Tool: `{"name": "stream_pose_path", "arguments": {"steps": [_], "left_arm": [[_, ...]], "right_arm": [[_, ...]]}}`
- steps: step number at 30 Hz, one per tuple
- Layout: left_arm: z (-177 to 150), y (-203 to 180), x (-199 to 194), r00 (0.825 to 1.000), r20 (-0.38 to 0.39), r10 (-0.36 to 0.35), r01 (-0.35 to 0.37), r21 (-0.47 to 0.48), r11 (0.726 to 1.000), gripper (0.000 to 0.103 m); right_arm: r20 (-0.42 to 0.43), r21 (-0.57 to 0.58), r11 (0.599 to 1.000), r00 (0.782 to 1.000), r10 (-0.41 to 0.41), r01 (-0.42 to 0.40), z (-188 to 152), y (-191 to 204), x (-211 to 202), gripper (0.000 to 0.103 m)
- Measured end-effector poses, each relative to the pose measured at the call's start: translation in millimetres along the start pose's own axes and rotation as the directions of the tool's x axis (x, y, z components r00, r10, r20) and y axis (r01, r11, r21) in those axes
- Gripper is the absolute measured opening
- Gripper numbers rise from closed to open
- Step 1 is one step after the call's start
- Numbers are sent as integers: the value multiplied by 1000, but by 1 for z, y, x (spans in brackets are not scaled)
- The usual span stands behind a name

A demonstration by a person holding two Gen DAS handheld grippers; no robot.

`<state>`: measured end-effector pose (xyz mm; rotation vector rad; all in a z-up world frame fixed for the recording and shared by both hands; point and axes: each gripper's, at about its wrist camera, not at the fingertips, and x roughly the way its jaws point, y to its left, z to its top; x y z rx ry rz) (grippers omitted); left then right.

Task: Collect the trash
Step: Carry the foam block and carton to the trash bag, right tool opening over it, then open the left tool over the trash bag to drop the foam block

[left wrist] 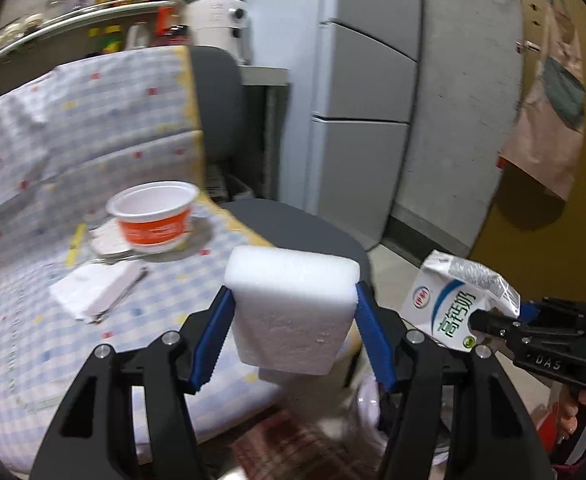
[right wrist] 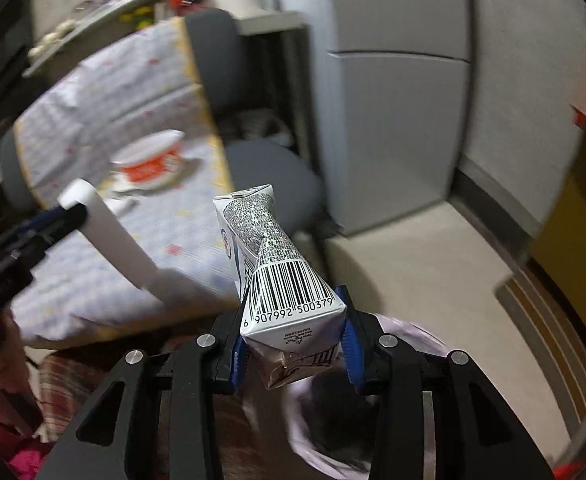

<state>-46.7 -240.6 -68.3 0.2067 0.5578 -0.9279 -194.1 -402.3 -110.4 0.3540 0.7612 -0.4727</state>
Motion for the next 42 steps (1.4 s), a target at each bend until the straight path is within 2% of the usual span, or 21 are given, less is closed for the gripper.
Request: {"name": "stream_pose_path", "arguments": {"steps": [4,5,6,7,9,13,17,20,23,26,33,35,37,39,42], "left_arm": [[3,-17,13,999,-19,-49,50,18,999,60],[2,-21,15,998,-23,-56,57,20,998,60],[2,-25,19,997,-30,-66,67,25,997,60],[2,-29,21,997,-33,-73,74,31,997,60],[1,-35,23,995,-40,-87,89,46,995,60],[-3,-44,23,993,-41,-112,115,65,991,60],[-11,-54,21,988,-45,-150,154,93,984,60],[-21,-69,23,977,-69,-200,207,128,970,60],[-29,-93,26,958,-102,-267,282,183,942,60],[-32,-114,26,945,-115,-305,325,253,911,60],[-26,-148,40,917,-154,-369,399,304,865,60],[-21,-155,44,912,-154,-381,410,307,859,64],[-17,-161,50,901,-169,-399,433,304,849,81],[-18,-164,55,903,-179,-389,427,304,851,90],[-19,-156,59,912,-188,-364,406,292,866,90]], "right_arm": [[-50,23,994,994,-102,103,-13,-29,2,42],[-59,19,991,989,-132,134,-16,-34,4,47],[-57,19,987,986,-159,160,-17,-38,5,57],[-47,28,983,983,-180,181,-18,-43,5,61],[-31,49,983,984,-176,177,-17,-47,2,62],[60,101,986,989,-136,130,-12,-51,-15,62],[145,139,987,984,-106,86,-4,-49,-30,62],[182,149,986,977,-107,80,0,-50,-39,62],[206,167,982,972,-118,84,2,-54,-45,62],[215,184,979,969,-123,83,3,-61,-50,62],[241,243,965,958,-157,97,-1,-88,-61,62],[255,265,958,950,-178,108,-3,-98,-66,62],[266,283,952,944,-197,119,-4,-106,-70,62],[268,294,947,940,-211,128,-5,-112,-72,63],[267,300,945,940,-212,128,-7,-116,-70,63]]}}
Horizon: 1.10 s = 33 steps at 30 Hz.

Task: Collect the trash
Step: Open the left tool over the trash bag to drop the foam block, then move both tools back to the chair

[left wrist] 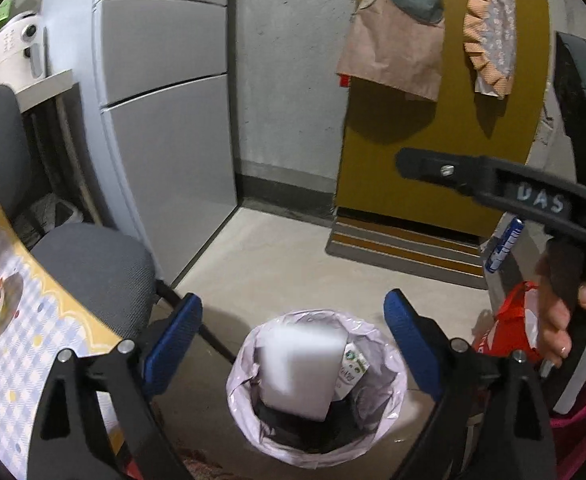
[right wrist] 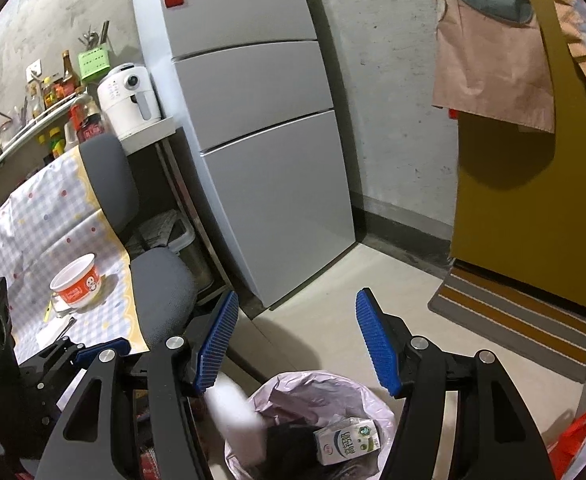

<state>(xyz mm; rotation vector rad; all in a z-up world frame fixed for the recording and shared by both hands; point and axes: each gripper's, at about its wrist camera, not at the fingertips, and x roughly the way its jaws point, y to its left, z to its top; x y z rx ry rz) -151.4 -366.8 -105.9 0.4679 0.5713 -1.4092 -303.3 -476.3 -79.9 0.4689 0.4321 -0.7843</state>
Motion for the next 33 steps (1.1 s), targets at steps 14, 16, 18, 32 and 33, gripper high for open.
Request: {"name": "stream_pose_path", "arguments": {"steps": [14,16,18,32,33], "left_arm": [[-79,123,-96,926,-64,373,-376,-262,889,90],[-93,142,-118,895,-74,441,-441,-302,845,90],[-102,158,-136,866,-83,493,-490,-338,803,90],[-149,265,-185,742,-227,631,-649,-479,591,90],[-148,274,-181,747,-229,624,-642,-489,590,90]], "right_arm": [[-123,-123,971,974,190,-205,-26,99,27,63],[-156,-147,958,962,225,-248,-31,121,34,63],[-179,-173,943,951,253,-284,-35,142,37,63],[-311,-297,824,865,395,-483,-38,269,86,63],[-315,-299,820,861,398,-488,-37,275,90,63]]}}
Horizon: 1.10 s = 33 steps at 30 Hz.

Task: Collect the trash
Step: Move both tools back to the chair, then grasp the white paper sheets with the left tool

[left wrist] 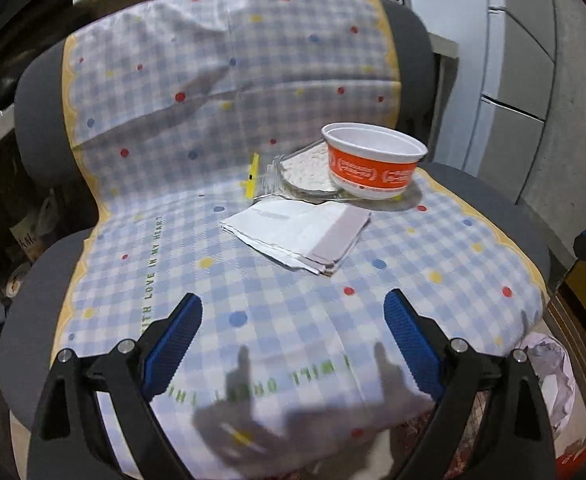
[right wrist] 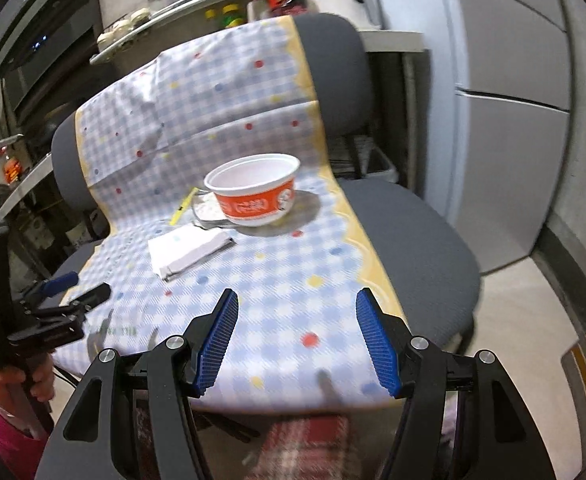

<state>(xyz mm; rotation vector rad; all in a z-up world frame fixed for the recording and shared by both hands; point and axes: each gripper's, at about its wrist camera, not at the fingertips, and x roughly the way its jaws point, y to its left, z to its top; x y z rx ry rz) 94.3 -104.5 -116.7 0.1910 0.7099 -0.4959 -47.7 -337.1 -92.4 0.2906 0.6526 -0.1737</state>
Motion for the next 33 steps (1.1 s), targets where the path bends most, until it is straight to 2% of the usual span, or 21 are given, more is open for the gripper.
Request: {"name": "stream_pose_path", "arguments": {"steps": [4,9,14,17,18,21,23,24,27,30,33], "left_arm": [[20,3,31,999,-19,-30,30,-18,999,88],[41,-3,84,995,-90,-49,50,8,999,76],[48,-5,137,976,-212,-47,60,57,997,76],[45,-4,146,972,-217,-90,102,43,994,76],[44,-5,145,972,-214,-96,106,39,994,75],[41,-9,139,972,-202,-121,133,44,990,56],[41,-13,128,978,-180,-104,117,63,991,30],[41,-13,123,980,-173,-98,110,62,992,3],[36,-3,98,981,-147,-128,130,6,992,1],[36,7,57,991,-54,-125,124,-26,992,1],[46,21,19,995,40,-88,91,-67,994,1]], "right_arm": [[-12,-6,1000,1000,20,-20,20,7,27,63],[-33,-1,999,999,40,-40,38,11,59,63],[-54,10,999,998,44,-44,45,9,79,63],[-68,5,999,997,42,-42,44,8,86,63],[-74,3,999,996,39,-39,43,8,88,63],[-89,12,999,995,39,-38,39,7,91,63],[-93,16,999,995,44,-42,36,7,90,63],[-94,15,999,994,47,-46,35,8,88,63],[-89,-2,999,995,51,-52,33,14,82,63],[-81,-11,999,995,53,-54,34,17,79,63],[-58,-9,999,997,42,-43,44,18,82,63]]}}
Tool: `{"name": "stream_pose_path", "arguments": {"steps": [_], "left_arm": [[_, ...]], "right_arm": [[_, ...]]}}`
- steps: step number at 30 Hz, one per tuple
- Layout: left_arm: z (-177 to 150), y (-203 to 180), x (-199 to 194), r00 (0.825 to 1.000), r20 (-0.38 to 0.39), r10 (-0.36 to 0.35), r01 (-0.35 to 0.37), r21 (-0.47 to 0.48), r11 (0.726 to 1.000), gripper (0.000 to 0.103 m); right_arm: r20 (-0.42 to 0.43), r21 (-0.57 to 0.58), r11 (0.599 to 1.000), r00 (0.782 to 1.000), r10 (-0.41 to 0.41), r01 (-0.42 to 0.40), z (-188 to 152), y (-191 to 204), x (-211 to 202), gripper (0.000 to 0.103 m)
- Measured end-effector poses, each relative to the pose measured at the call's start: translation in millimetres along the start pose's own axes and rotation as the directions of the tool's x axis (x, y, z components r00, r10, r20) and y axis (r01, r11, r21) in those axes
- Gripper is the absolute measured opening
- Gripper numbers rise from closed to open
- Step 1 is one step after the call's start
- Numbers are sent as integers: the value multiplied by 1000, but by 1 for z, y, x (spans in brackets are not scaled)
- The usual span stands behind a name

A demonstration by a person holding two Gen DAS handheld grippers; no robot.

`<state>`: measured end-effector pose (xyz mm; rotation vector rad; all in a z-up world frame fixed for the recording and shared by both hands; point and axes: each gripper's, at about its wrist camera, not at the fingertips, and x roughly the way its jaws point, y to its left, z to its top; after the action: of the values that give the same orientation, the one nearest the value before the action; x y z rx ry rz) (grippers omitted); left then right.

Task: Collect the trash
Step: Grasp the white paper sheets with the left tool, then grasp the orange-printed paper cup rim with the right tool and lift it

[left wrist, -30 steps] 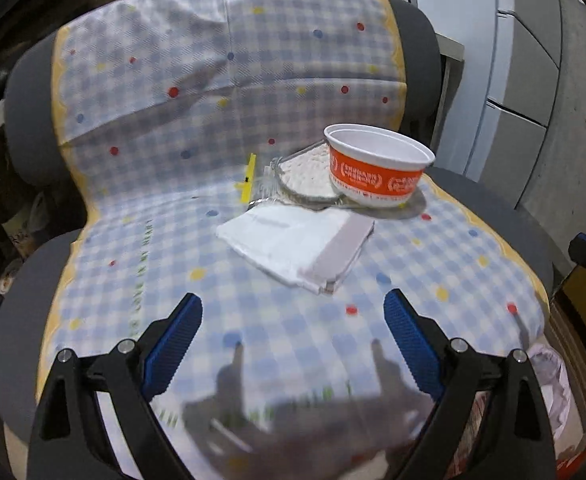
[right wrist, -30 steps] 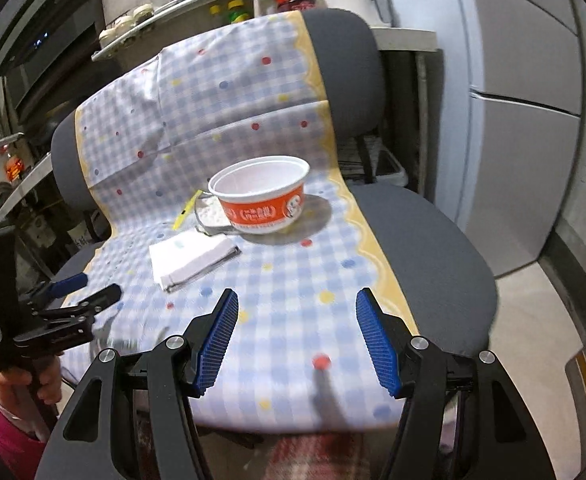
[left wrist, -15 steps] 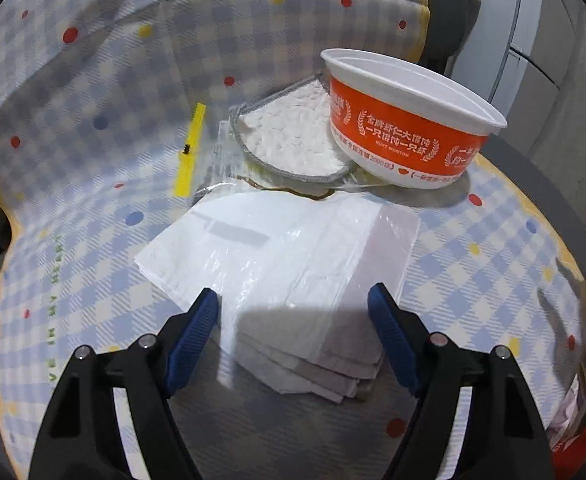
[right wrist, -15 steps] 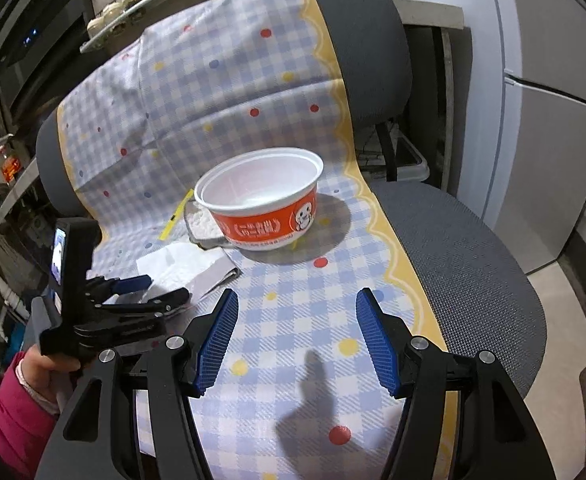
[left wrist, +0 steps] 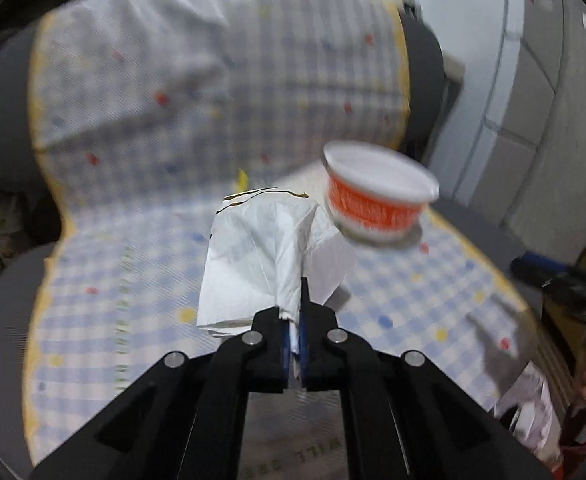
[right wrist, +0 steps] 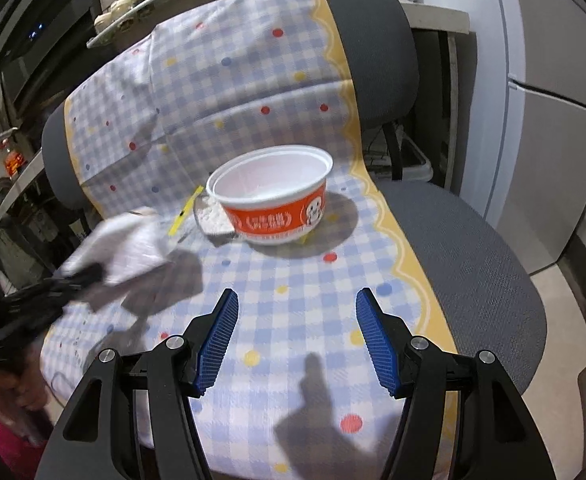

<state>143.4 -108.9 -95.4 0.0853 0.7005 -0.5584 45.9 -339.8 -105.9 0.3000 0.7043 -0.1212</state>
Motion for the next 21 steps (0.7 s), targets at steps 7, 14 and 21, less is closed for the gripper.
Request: {"name": "stream_pose_path", "arguments": {"steps": [7,14,21], "left_arm": [[29,16,-13,994,82,65,-60,-66,996,1],[36,12,21,996,59,70,-68,-47,997,1],[33,14,41,997,26,72,-71,-45,996,1]], "right_arm": [[80,31,999,996,-40,37,52,-7,29,39],[28,82,994,997,-72,70,94,-24,94,33],[-33,136,988,997,-64,68,93,-32,136,28]]}}
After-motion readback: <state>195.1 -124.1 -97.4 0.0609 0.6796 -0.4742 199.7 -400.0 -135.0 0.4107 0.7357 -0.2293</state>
